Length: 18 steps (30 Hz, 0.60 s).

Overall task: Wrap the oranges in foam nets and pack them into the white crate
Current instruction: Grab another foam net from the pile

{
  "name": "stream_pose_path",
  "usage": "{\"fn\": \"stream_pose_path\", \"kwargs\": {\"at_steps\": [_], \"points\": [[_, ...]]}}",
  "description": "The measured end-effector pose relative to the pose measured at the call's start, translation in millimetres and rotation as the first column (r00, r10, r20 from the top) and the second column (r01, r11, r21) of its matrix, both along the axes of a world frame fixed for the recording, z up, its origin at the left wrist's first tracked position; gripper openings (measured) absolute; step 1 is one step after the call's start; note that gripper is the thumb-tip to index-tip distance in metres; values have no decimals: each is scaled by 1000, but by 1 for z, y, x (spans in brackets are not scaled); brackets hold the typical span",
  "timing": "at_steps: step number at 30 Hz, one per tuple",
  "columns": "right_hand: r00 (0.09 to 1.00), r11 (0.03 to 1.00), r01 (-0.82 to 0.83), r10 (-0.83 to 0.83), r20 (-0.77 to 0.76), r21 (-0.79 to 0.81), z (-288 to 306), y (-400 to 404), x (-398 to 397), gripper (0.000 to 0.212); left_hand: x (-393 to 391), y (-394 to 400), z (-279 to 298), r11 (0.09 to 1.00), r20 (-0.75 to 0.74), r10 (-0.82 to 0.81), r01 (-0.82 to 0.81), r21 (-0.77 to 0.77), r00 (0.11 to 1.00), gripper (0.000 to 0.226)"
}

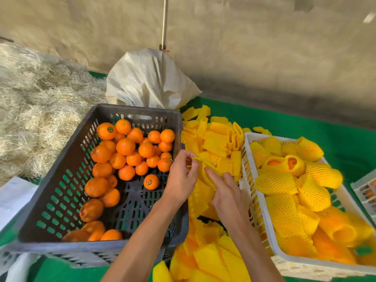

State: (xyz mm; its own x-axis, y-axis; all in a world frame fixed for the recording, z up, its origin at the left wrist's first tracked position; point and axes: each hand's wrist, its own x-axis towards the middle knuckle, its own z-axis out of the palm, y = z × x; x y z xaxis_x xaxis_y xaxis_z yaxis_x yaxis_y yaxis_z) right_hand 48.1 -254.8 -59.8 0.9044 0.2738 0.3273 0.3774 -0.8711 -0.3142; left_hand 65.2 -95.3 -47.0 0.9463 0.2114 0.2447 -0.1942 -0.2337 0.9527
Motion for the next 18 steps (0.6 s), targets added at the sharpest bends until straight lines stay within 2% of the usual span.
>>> {"fn": "stream_pose_path", "kwargs": {"at_steps": [1, 2, 3, 5, 6, 7, 9, 11, 12, 14, 18], "points": [[998, 995, 55, -53, 27, -85, 2, 0, 2, 42, -1, 0, -1, 999, 5, -27, 27, 26, 1000, 5], [993, 988, 114, -112, 27, -100, 7, 1, 5, 38, -1, 1, -1, 997, 19, -53, 52, 59, 998, 5], [986, 985, 162, -165, -37, -66, 12, 2, 8, 31, -2, 1, -2, 992, 39, -78, 73, 100, 996, 5], [927, 949, 244, -167, -336, 200, 20, 5, 19, 34, -2, 2, -2, 978, 82, -130, 114, 175, 988, 6], [869, 867, 322, -112, -483, 380, 23, 5, 26, 38, -3, 3, -2, 967, 104, -161, 136, 214, 981, 6], [797, 728, 439, -44, -602, 527, 26, 6, 33, 37, -3, 3, -2, 954, 129, -190, 152, 258, 973, 6], [650, 348, 652, 201, -733, 673, 35, 5, 43, 25, -5, 2, -3, 924, 169, -241, 173, 341, 956, 6], [605, -20, 737, 464, -647, 675, 40, 4, 50, 5, -6, 0, -3, 906, 175, -274, 192, 378, 946, 5], [625, -129, 724, 538, -565, 678, 41, 5, 52, 10, -6, 0, -3, 907, 170, -276, 197, 373, 946, 5], [657, -160, 655, 603, -452, 738, 39, 12, 52, 25, -6, 0, -2, 920, 147, -268, 208, 333, 952, 5], [674, -84, 607, 582, -456, 790, 33, 28, 47, 46, -6, -3, -2, 946, 123, -231, 193, 260, 965, 1]]}}
